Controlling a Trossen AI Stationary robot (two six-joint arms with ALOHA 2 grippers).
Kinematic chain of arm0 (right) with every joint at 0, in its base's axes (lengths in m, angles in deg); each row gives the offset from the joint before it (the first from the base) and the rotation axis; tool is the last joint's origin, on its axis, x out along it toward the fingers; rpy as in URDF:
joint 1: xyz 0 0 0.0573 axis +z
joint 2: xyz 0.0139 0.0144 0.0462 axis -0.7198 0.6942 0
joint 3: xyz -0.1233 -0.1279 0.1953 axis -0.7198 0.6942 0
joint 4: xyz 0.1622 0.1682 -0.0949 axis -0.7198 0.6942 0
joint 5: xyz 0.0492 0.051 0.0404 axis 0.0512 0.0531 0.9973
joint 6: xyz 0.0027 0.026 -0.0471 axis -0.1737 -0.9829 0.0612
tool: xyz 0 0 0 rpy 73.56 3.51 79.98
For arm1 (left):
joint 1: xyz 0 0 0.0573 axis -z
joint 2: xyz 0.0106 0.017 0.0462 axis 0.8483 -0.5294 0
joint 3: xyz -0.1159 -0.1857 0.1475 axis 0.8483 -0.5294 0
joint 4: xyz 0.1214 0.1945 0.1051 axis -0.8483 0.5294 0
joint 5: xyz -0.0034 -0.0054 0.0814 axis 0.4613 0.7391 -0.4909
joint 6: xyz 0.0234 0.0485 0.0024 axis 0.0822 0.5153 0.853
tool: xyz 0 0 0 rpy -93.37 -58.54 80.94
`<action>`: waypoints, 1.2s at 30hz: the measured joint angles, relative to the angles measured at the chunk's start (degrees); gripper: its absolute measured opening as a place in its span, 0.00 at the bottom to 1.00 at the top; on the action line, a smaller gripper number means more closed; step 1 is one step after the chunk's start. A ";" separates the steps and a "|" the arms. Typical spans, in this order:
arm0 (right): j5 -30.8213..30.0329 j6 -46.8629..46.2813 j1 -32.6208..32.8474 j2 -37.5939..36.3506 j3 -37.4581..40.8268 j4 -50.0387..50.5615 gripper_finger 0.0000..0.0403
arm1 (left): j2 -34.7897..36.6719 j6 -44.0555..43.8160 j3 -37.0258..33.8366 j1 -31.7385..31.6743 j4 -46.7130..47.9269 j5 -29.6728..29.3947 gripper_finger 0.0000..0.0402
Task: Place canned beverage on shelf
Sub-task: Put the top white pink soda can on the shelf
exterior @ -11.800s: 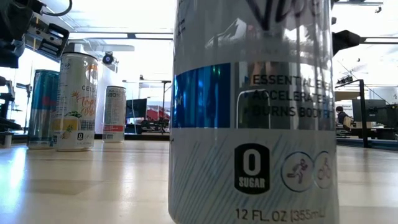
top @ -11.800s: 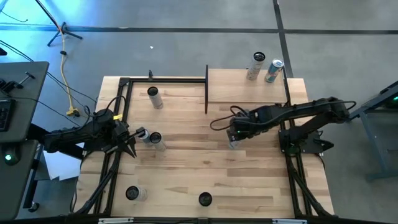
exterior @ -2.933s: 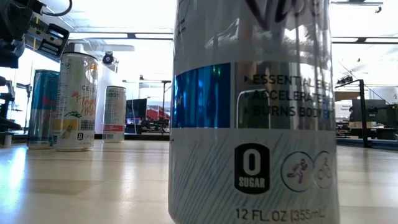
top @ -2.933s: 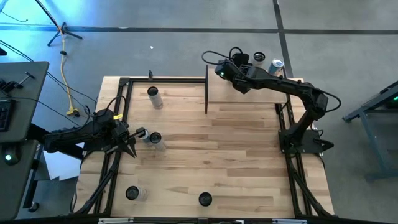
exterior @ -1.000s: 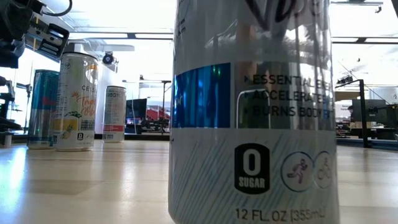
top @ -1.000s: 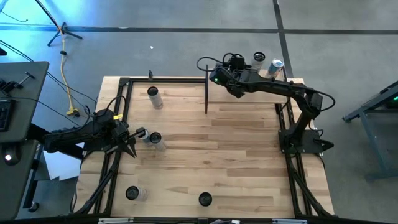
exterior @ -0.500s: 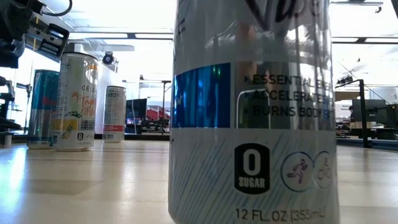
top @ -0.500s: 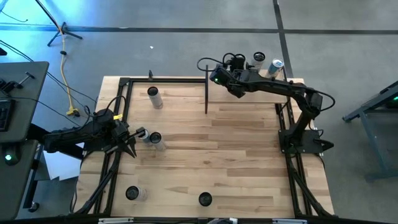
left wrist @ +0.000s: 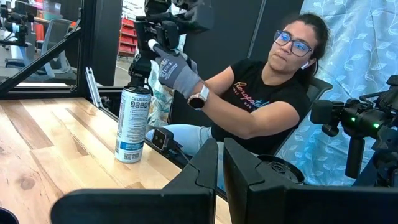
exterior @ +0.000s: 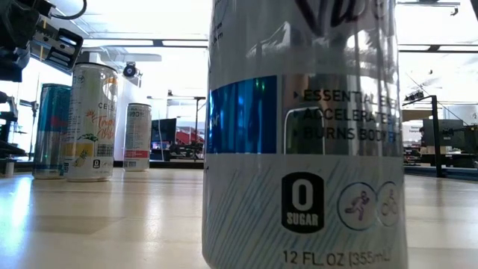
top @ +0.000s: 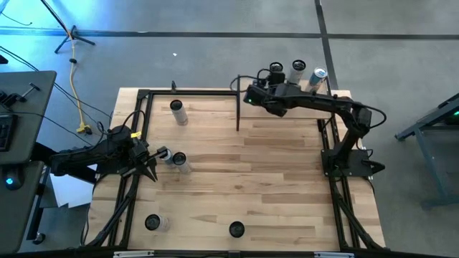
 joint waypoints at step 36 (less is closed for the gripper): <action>24.33 -25.69 57.38 -4.34 -0.28 7.06 0.97 | 0.00 0.00 0.00 0.00 0.00 0.00 0.01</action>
